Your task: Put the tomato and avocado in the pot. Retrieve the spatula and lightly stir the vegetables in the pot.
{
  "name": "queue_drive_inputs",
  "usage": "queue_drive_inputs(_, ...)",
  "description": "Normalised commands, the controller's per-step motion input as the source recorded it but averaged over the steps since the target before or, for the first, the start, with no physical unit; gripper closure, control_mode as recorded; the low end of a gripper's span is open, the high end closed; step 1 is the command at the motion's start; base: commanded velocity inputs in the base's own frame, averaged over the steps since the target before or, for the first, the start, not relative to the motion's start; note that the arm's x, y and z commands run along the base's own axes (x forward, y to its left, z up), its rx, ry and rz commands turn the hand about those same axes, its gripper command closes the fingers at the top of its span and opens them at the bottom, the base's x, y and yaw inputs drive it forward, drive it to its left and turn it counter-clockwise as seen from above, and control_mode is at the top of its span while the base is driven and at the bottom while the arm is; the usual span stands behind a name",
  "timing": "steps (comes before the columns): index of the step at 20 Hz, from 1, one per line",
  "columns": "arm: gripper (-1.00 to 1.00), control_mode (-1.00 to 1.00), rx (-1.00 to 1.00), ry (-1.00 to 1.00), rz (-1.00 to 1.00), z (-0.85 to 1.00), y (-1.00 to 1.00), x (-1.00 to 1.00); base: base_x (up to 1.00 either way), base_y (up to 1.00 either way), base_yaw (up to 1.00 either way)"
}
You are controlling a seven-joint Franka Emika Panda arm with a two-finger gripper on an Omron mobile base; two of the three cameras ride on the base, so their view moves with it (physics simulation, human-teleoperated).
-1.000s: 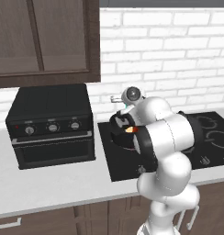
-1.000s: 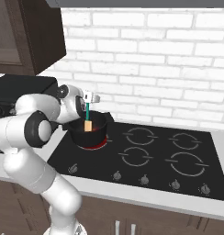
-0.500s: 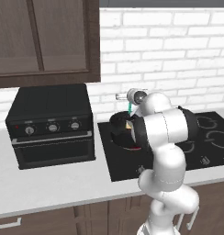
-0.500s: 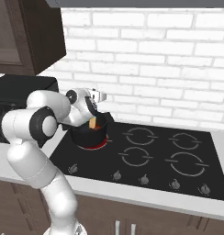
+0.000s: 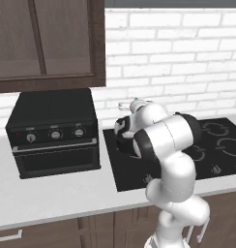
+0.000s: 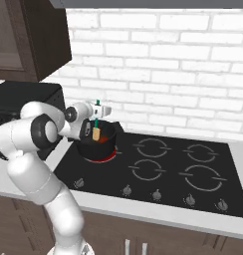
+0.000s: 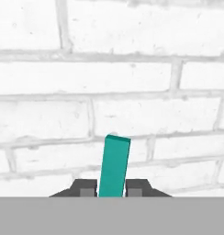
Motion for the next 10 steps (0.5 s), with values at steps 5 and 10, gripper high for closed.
queue_drive_inputs(5, 1.00, -1.00, 0.06, 0.21, 0.00, 0.27, -0.01, -0.04, 0.00, 0.00, 0.00)
queue_drive_inputs(10, 1.00, -1.00, 0.00, 0.11, -0.01, 0.14, -0.08, 0.00, 0.00, 0.00, 0.00)
